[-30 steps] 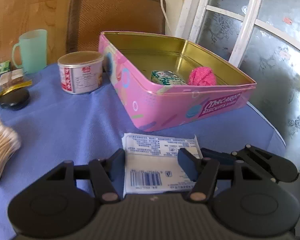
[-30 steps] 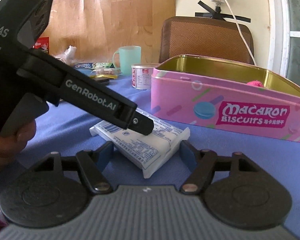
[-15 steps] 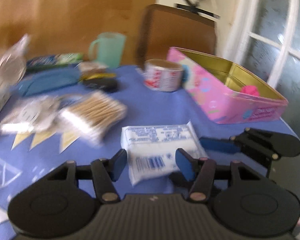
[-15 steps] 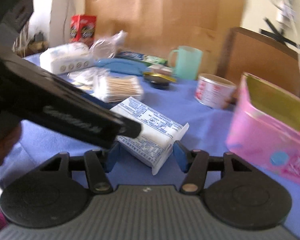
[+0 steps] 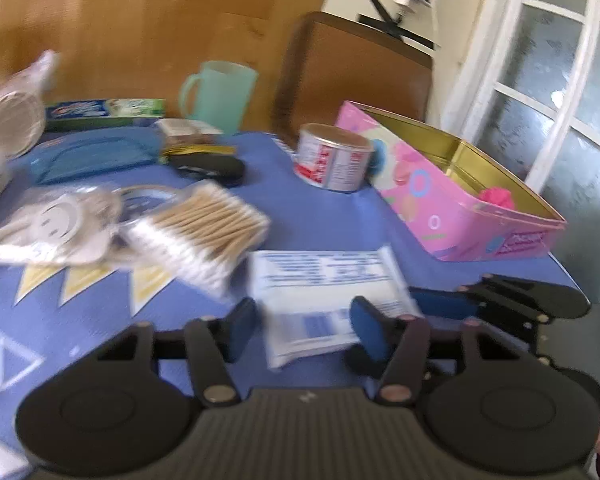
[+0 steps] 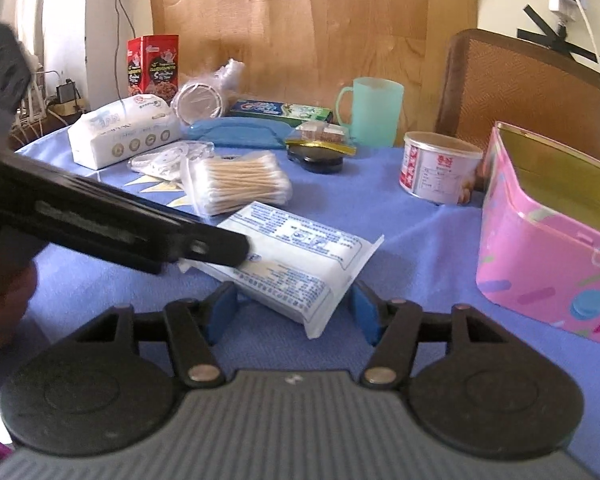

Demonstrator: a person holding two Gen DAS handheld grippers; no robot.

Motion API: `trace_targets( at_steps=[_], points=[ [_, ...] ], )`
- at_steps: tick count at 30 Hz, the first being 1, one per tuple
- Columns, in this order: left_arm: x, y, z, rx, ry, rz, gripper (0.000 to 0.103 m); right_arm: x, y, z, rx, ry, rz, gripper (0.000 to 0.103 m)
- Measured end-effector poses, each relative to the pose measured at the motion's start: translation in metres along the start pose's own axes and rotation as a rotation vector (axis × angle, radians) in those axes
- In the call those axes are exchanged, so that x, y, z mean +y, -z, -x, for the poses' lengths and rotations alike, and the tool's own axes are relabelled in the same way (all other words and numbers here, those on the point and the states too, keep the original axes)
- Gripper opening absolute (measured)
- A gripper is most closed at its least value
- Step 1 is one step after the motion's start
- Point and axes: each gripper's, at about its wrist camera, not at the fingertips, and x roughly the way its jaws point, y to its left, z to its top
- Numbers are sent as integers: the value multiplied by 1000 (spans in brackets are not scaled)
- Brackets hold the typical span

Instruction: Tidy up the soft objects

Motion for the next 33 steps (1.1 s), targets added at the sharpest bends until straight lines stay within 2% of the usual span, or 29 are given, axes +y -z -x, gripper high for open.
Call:
trace_targets(
  at_steps=[2,5,8,12,18,19,20,21,22,23,25,28,30,33],
  points=[
    [3,-6,-7,-7,-31,4,52,0,-5,-9,1,3,2,61],
    [29,-14,-15,-31,-46,105,50,4,-17,-25,9,-29,3,55],
    [48,-15,-15,-60,-7,178,48,6,-23,-33,10,-38,15,54],
    [34,-11,-9,-55,-41,122,49,2,-18,-25,7,-49,-9,54],
    [14,14,15,-34,17,83,50,4,12,19,-13,-82,19,54],
    [12,16,17,-29,23,76,56,2,15,22,-13,-81,19,54],
    [11,17,18,-24,29,68,67,1,16,23,-12,-71,20,55],
    [9,17,19,-26,28,61,73,0,17,23,-14,-62,27,60],
    [8,15,18,-29,16,57,74,-1,16,21,-13,-61,29,61],
    [9,14,15,-21,9,57,65,-2,14,18,-8,-71,24,61],
    [10,10,12,-7,18,82,49,-1,10,15,-6,-93,9,44],
    [0,-9,16,-21,46,89,49,6,6,30,-77,-32,44,43],
    [-21,-35,19,-68,81,37,49,-4,-3,49,-160,34,49,43],
    [-68,-76,8,-120,126,-75,49,-41,-16,72,-242,137,13,44]
  ],
)
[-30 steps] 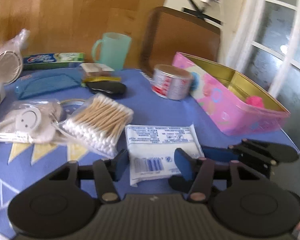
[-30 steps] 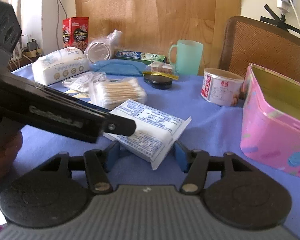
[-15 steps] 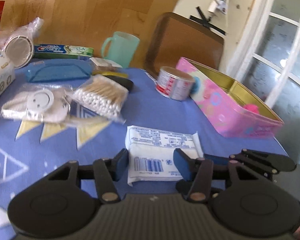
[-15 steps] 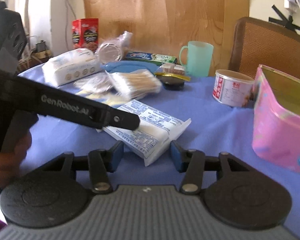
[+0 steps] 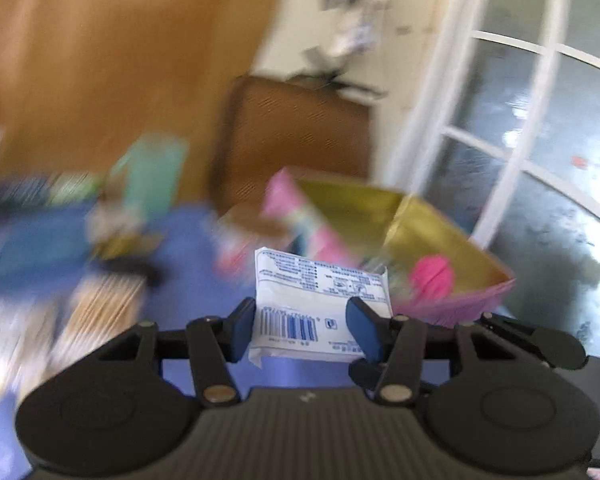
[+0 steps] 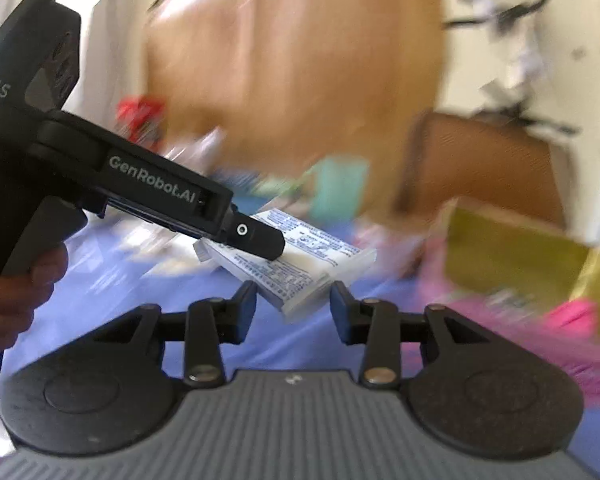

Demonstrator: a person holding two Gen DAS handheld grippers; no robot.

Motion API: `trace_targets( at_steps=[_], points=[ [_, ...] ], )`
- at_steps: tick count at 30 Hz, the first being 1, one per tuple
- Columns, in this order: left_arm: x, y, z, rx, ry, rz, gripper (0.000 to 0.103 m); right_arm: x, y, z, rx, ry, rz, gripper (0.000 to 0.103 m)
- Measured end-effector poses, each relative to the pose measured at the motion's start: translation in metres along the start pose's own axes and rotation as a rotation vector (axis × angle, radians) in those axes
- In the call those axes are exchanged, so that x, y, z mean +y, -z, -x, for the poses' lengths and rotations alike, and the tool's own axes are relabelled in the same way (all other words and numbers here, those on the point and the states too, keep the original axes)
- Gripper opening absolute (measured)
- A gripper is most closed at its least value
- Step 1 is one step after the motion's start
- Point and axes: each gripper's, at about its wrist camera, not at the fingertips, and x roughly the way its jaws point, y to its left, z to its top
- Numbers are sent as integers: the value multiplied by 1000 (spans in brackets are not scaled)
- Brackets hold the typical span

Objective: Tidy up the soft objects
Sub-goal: 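Carry the white packet into the pink tin and open the left gripper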

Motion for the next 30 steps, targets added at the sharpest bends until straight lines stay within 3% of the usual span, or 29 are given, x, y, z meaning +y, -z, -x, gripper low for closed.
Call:
trace_targets(
  at_steps=[3,5,7,9,11,13,15,18,21,25,28,30],
  points=[
    [-44,-32,-47,-11,34,-77,56,-47,-8,-1,-18,111,-22,44],
    [-65,-48,-85,-9,21,-104,68,-81,-12,-18,8,158,-43,47],
    [-75,-58,-119,-5,-23,-127,67,-111,-9,-46,49,260,-41,57],
    [-71,-58,-131,20,-62,-68,60,-130,-2,-61,108,359,-58,55],
    [-56,-49,-116,20,9,-1,61,-141,7,-40,37,309,-148,50],
    [-41,-35,-87,-12,5,-2,64,-139,14,-18,-29,272,-210,50],
    [-19,-16,-55,-34,-32,-8,67,-130,19,-2,-99,219,-248,50],
    [20,20,-10,-23,-200,-21,67,-109,18,-3,-144,57,-317,50],
    [60,50,23,7,-344,27,67,-78,10,-17,-131,-100,-334,50],
    [106,75,55,-5,-484,115,67,-35,5,-52,-52,-191,-332,50],
    [130,86,69,-17,-511,149,67,-11,5,-74,19,-204,-344,50],
    [140,88,72,-8,-488,171,67,2,4,-86,57,-191,-336,50]
  ],
)
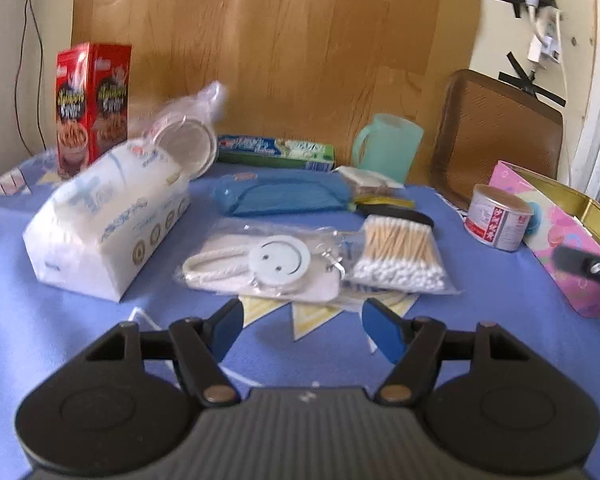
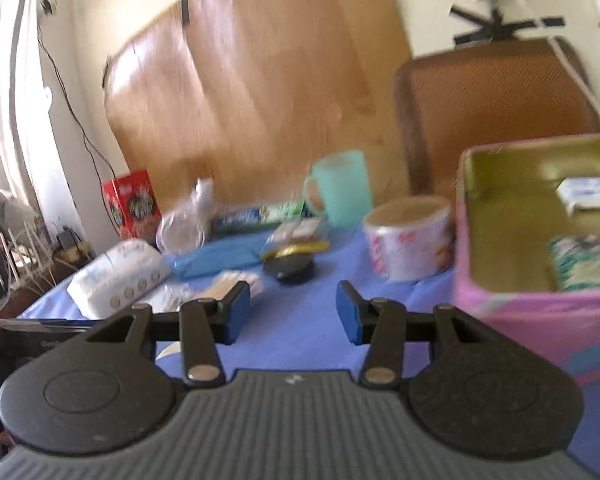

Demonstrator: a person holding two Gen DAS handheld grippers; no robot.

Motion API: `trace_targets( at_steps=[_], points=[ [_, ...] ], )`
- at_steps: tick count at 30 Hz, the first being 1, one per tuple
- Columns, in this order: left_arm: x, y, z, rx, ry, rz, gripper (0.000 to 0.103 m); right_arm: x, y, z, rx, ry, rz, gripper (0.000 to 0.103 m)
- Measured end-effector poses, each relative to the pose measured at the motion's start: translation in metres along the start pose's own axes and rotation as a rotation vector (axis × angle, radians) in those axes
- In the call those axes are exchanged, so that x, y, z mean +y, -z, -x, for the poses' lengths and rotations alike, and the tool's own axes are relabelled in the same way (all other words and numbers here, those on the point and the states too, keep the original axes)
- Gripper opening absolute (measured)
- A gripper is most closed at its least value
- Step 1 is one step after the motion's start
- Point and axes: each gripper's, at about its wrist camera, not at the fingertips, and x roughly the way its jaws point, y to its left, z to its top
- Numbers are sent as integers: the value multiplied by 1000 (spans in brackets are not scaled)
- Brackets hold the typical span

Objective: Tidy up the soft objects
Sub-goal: 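Grasp the bag of cotton swabs with the left gripper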

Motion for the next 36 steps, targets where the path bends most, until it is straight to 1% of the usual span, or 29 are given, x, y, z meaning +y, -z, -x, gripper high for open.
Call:
trace_targets(
  at_steps=[2,4,5,7,11,15,18,19,20,21,22,25,28,29,30,31,32,33,34,36],
  points=[
    [5,-5,-4,1,49,-3,71,6,-3,-9,29,-5,-10,50],
    [4,-9,-8,-14,50,-35,72,13,-6,-16,52,-2,-20,50],
    [7,-11,-10,-20,64,-36,72,18,-4,-16,58,2,-22,50],
    [18,-13,-15,-16,118,23,72,29,-5,-21,76,5,-19,50],
    [32,-11,-12,-42,163,123,72,44,-3,-41,114,2,-41,51],
    [36,-9,-6,-79,181,142,72,46,-1,-66,155,-14,-111,51],
    [32,-10,-8,-71,191,125,72,42,4,-81,214,-39,-174,51],
    [31,-10,-8,-67,195,122,72,43,7,-84,239,-51,-182,46],
    [31,-10,-9,-64,201,121,72,43,8,-83,251,-60,-176,35],
    [32,-10,-9,-63,207,124,72,44,8,-80,252,-68,-170,28],
    [33,-10,-9,-61,212,132,72,44,8,-74,245,-68,-164,25],
    [37,-9,-10,-56,226,158,72,42,9,-50,218,-10,-120,24],
    [39,-9,-12,-46,237,173,72,32,11,-22,214,-3,-109,24],
    [40,-9,-13,-43,240,174,72,31,12,-16,221,-9,-101,25],
    [40,-10,-13,-41,243,175,72,29,14,-8,226,-10,-91,27],
    [40,-10,-14,-39,245,175,72,29,16,-3,218,9,-78,29],
    [40,-10,-14,-37,242,175,72,28,18,4,202,40,-58,35],
    [39,-10,-14,-34,238,174,72,29,20,8,183,69,-42,51],
    [39,-10,-14,-32,234,173,72,29,21,10,163,90,-32,58],
    [39,-10,-15,-31,223,169,72,25,22,12,146,96,-47,58]
  ],
)
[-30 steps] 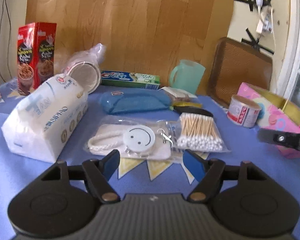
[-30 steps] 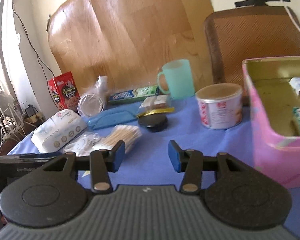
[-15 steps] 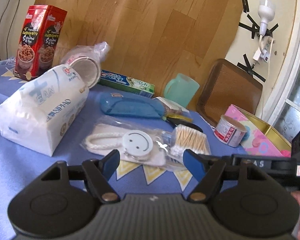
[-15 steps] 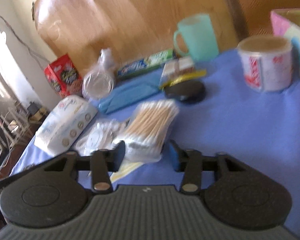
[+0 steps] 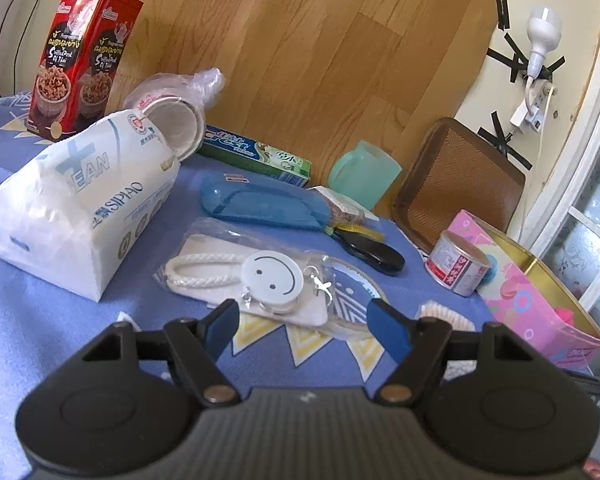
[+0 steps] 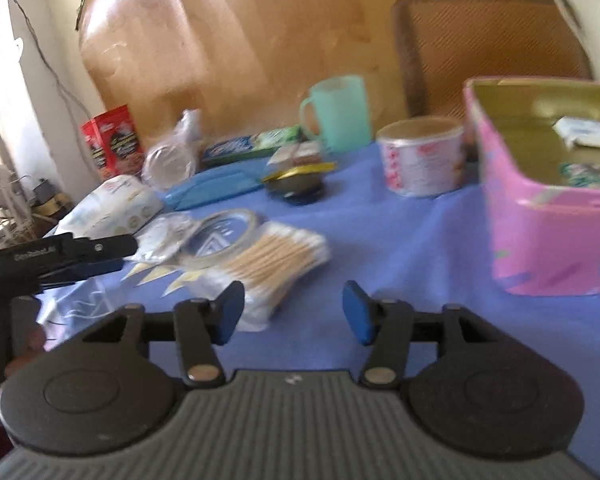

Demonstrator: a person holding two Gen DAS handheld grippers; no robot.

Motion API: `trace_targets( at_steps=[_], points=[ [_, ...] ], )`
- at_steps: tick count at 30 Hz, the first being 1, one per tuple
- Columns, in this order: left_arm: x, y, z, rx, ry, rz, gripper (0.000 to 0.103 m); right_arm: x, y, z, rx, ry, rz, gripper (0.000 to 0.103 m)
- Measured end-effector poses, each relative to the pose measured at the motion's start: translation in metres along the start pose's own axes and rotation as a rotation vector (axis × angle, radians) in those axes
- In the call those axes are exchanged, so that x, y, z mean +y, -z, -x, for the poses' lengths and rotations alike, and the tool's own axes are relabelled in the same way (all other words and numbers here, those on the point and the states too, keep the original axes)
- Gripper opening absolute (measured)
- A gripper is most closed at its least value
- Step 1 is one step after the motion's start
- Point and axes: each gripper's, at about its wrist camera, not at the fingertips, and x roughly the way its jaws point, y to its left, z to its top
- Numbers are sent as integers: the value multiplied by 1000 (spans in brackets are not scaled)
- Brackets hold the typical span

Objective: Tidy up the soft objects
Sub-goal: 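Grasp the bag of cotton swabs with the left gripper, then carry the cotton swab bag into the pink tin and release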

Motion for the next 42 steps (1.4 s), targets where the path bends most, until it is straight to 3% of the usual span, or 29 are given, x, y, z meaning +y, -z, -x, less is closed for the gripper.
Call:
trace_targets(
  at_steps=[2,7,15,21,24,28,31,34,36,37,38,39,40,42],
  points=[
    [-1,0,-1,3,-12,-7,72,-1,-2,1,-13,-31,-25,58],
    [-3,1,-1,1,-34,-16,72,19,-1,-2,-16,-49,96,75],
    [-2,-1,-5,23,-40,-20,72,20,7,-10,17,-78,115,80],
    [-13,-2,-6,44,10,-58,69,17,9,-10,38,-73,155,81],
    [-35,-5,-12,79,112,-64,69,17,9,-10,45,-67,195,81],
    [-75,-13,-31,112,184,-122,72,18,7,-12,49,-68,245,81],
    [-98,-11,-52,159,179,-176,83,19,4,-19,70,-67,276,81],
    [-106,-2,-70,221,149,-194,84,20,2,-26,82,-75,289,81],
    [-105,5,-75,258,153,-168,70,20,3,-30,94,-87,297,81],
    [-107,8,-72,251,152,-172,57,20,4,-32,100,-93,303,80],
    [-109,11,-70,262,158,-175,51,22,6,-31,90,-90,319,75],
    [-109,12,-68,273,174,-161,48,24,7,-30,89,-93,337,56],
    [-110,14,-65,276,175,-146,46,25,8,-28,83,-84,350,49],
    [-114,17,-59,273,164,-143,46,21,8,-22,79,-104,333,47]
  ],
)
